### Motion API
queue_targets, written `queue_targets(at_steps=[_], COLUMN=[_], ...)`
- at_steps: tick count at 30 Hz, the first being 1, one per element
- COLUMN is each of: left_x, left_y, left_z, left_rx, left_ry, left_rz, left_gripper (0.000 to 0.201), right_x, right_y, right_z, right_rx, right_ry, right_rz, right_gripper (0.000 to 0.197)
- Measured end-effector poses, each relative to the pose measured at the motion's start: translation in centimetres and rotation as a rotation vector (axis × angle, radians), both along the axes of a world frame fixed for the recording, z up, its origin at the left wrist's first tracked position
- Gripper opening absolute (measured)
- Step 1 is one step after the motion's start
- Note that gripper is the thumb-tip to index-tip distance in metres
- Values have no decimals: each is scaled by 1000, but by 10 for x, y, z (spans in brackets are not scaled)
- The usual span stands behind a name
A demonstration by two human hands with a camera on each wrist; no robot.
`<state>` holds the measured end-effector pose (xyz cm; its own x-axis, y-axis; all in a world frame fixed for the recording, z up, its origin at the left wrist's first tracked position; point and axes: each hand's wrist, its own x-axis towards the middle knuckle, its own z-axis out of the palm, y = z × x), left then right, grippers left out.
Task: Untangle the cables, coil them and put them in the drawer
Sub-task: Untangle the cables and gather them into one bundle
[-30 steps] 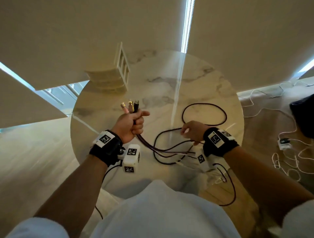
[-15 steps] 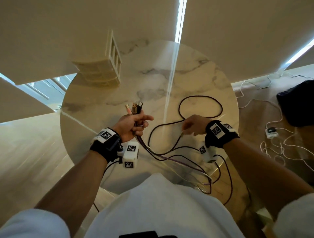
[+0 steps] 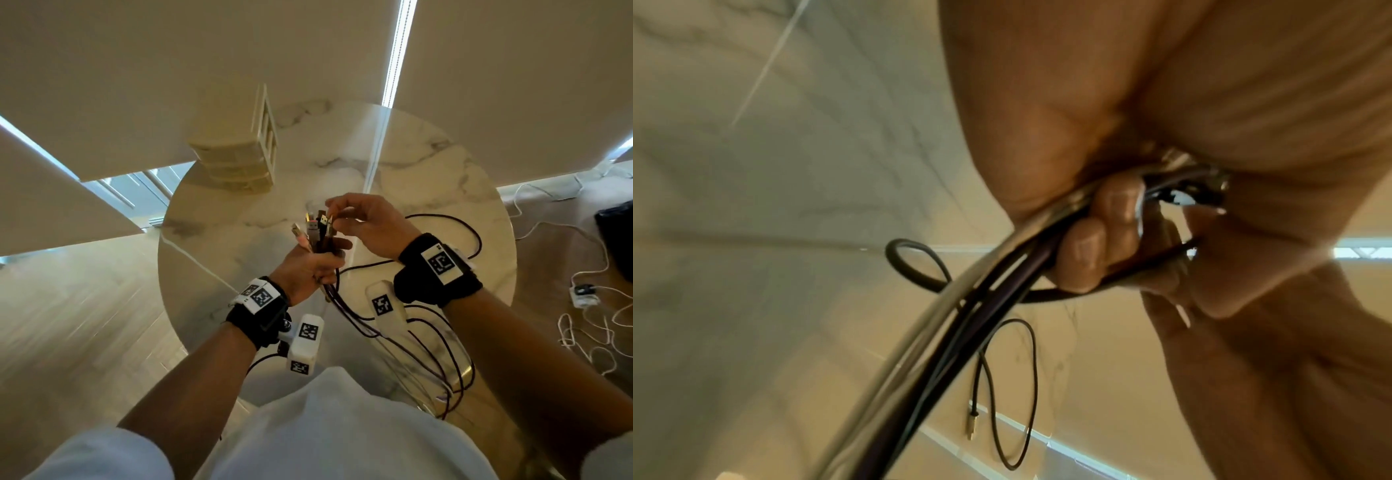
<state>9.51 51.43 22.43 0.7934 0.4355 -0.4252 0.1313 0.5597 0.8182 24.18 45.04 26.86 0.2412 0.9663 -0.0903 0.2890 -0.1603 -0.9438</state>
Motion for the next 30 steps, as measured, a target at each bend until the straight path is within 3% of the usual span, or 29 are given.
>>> queue_targets(at_steps=[4,9,13,17,22,26,28,30], left_x=[6,10,15,14,12,11,10,9], left_y=[-2,-5,-5,-4,10,28,35,41], left_z=[5,7,11,15,19,30,33,37], left_rx=[78,115,75,94,72,-56,-97,-104], left_ry=[56,107,135,90,16,-45,-66,-69], left_rz=[72,156,204,176,233,303,330,350], left_gripper=[14,44,28,26,22,34,38,40], right_x=[-7,-12,-19,-22,-28,-22,-12,2], right_y=[9,14,18,20,14,-2,-7,-11], right_z=[2,5,10,17,13,1,-6,-13], right_rx=[-2,-18,-27,-27,-27,-264,-322,-338], right_ry=[48,-2,-54,-188,27,341,334,128], right_rz=[29,19,11,0,-17,150,173,204], right_gripper=[15,20,25,26,46,33,34,32])
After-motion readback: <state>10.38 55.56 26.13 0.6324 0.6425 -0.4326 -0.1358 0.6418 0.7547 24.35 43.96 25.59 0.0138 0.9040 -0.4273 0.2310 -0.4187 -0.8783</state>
